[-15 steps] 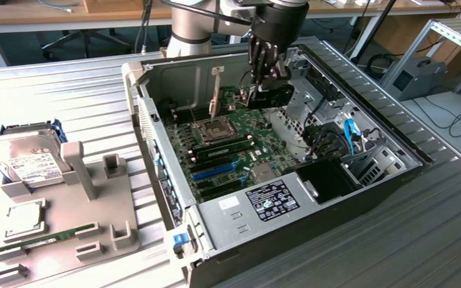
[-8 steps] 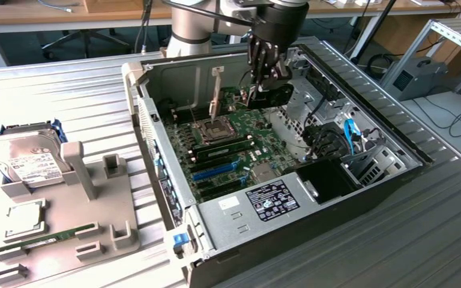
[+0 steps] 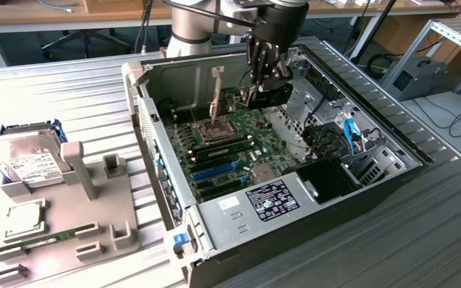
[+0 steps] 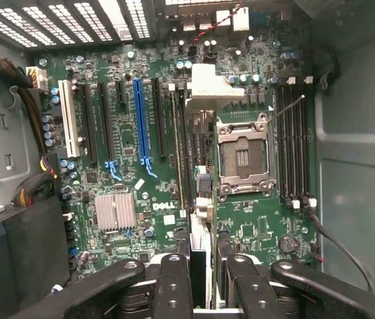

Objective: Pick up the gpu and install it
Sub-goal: 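Insert the gpu into the slot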

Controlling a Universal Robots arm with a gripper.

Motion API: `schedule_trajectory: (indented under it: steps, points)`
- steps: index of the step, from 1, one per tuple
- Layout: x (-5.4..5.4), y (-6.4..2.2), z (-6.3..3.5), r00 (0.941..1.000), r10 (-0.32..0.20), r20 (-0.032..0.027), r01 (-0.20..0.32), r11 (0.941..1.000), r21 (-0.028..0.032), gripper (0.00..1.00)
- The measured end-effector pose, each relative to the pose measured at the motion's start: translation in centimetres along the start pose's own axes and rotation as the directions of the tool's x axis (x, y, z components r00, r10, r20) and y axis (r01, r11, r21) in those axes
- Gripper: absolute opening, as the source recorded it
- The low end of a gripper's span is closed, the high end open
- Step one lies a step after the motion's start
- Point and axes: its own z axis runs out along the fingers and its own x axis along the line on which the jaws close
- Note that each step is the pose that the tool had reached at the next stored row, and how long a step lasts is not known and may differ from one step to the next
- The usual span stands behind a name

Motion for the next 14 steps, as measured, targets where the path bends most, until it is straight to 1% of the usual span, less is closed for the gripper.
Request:
schedule_trajectory:
  steps: [14]
  points:
    - [0.0,0.0,0.01,0.998,-0.063,0.0014,0.063,0.998,-0.0018,0.26]
